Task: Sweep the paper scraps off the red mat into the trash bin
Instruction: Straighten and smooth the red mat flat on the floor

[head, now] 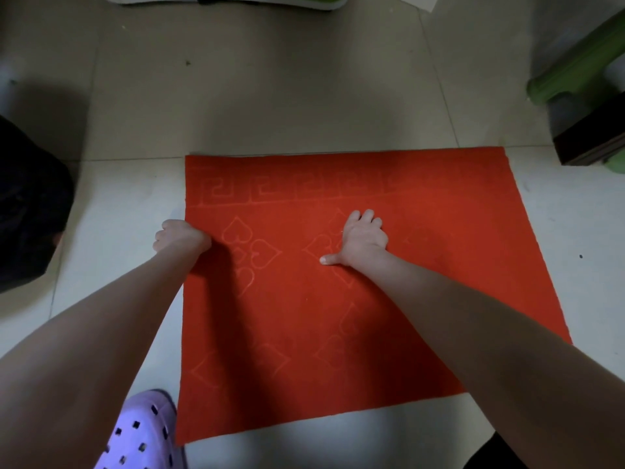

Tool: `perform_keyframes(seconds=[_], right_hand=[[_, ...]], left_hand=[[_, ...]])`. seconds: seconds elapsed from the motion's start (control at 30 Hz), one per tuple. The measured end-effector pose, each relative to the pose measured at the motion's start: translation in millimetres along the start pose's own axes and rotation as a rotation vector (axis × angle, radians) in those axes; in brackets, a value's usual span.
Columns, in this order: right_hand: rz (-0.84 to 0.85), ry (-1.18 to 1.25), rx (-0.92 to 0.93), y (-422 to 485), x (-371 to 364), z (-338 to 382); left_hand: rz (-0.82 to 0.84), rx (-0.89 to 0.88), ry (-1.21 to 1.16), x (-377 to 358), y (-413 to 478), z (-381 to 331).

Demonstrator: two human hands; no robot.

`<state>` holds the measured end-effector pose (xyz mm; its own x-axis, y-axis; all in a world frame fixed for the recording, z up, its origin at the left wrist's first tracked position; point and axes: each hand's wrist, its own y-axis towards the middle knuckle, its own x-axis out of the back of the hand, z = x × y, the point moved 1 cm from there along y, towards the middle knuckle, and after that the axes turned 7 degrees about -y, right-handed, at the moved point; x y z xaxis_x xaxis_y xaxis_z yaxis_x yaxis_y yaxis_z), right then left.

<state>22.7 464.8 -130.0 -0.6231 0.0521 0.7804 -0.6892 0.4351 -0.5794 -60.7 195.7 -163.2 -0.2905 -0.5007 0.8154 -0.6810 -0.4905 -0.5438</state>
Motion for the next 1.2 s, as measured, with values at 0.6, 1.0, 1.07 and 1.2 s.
perform_keyframes(seconds=[0.6,1.0,1.07,1.2], right_hand=[[0.131,-0.124,0.02,15,36,53],[-0.078,0.05,0.153,31,56,80],[-0.192,0.12,0.348,34,56,107],[-0.147,0.067,0.37,36,64,136]], left_hand=[[0.023,-0.457,0.267,34,9,-19],[0.095,-0.755,0.339,36,40,-60],[0.108,-0.738,0.349,37,50,-63],[0.121,-0.693,0.421,45,72,-67]])
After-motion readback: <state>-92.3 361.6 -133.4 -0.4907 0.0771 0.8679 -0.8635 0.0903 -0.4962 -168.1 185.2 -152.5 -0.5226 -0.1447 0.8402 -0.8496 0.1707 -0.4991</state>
